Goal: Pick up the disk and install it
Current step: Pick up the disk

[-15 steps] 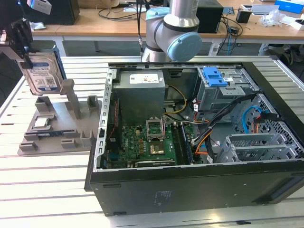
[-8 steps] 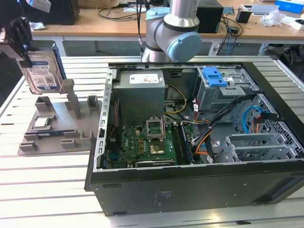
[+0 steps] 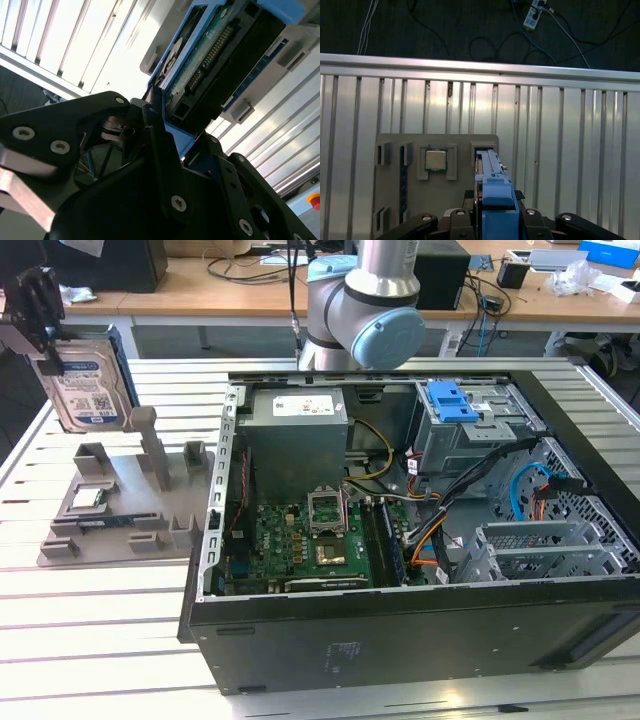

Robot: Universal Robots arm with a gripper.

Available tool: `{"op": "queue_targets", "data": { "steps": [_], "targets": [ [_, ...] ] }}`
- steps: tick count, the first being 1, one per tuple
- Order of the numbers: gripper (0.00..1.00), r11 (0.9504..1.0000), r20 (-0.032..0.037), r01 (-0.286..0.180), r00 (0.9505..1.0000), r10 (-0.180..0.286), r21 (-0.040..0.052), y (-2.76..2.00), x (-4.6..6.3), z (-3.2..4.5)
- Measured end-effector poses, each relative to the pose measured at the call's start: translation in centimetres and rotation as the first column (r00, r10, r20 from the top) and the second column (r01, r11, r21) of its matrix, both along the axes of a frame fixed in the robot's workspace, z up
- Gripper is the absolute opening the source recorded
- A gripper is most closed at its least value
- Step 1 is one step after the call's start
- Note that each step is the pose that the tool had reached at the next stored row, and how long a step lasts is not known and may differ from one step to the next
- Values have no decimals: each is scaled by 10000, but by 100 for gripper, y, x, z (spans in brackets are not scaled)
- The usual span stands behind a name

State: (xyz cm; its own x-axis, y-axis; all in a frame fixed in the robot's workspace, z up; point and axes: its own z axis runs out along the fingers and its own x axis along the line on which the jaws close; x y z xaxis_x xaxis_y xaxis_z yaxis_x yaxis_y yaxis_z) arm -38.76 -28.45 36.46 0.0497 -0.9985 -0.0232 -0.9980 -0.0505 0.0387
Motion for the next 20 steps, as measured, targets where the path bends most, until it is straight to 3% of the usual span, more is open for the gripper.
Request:
{"op": "queue_targets", "data": {
  "steps": [10,20],
  "targets": [
    [37,10000,0,0,10000,0,0,0,0,162],
    [37,10000,0,0,10000,0,1,0,0,262]
  ]
}}
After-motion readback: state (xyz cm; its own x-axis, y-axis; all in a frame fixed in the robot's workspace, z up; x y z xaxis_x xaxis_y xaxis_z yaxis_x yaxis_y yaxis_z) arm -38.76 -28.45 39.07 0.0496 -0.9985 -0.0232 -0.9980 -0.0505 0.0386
